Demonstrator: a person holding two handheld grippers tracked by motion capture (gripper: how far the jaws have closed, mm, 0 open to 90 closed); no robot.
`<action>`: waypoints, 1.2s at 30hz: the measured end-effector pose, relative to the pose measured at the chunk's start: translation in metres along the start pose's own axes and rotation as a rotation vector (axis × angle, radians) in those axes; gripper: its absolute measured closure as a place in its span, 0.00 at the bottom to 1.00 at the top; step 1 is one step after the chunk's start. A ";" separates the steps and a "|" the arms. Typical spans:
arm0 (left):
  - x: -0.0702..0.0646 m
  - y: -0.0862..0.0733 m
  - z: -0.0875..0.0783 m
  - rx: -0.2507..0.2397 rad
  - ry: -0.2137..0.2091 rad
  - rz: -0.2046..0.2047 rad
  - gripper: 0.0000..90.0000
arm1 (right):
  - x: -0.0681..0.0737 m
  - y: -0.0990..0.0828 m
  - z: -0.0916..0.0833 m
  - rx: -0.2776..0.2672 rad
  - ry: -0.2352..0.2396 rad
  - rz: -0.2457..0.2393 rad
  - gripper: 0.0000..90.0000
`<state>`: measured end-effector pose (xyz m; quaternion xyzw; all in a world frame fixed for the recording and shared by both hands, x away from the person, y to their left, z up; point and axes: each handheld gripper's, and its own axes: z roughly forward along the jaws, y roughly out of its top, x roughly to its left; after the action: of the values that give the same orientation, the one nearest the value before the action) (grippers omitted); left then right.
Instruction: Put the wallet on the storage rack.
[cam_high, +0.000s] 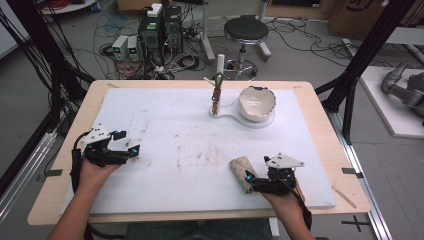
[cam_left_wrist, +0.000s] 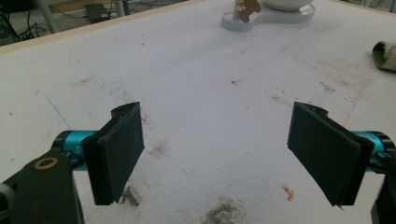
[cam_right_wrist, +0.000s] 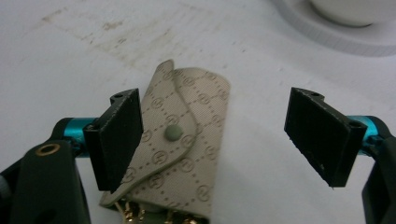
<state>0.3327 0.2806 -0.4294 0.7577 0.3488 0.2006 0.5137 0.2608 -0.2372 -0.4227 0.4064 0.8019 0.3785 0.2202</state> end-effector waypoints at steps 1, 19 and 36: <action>0.000 0.000 0.000 0.001 -0.001 0.000 0.21 | 0.002 -0.001 0.002 0.017 0.008 -0.005 0.22; 0.000 -0.001 0.001 0.011 0.001 0.004 0.21 | 0.021 -0.003 0.016 0.094 0.031 -0.044 0.22; 0.000 -0.001 0.001 0.016 0.011 0.008 0.20 | 0.015 -0.004 0.025 0.203 0.069 -0.023 0.39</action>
<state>0.3329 0.2799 -0.4305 0.7621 0.3500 0.2039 0.5050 0.2668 -0.2155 -0.4415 0.4042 0.8479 0.3064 0.1545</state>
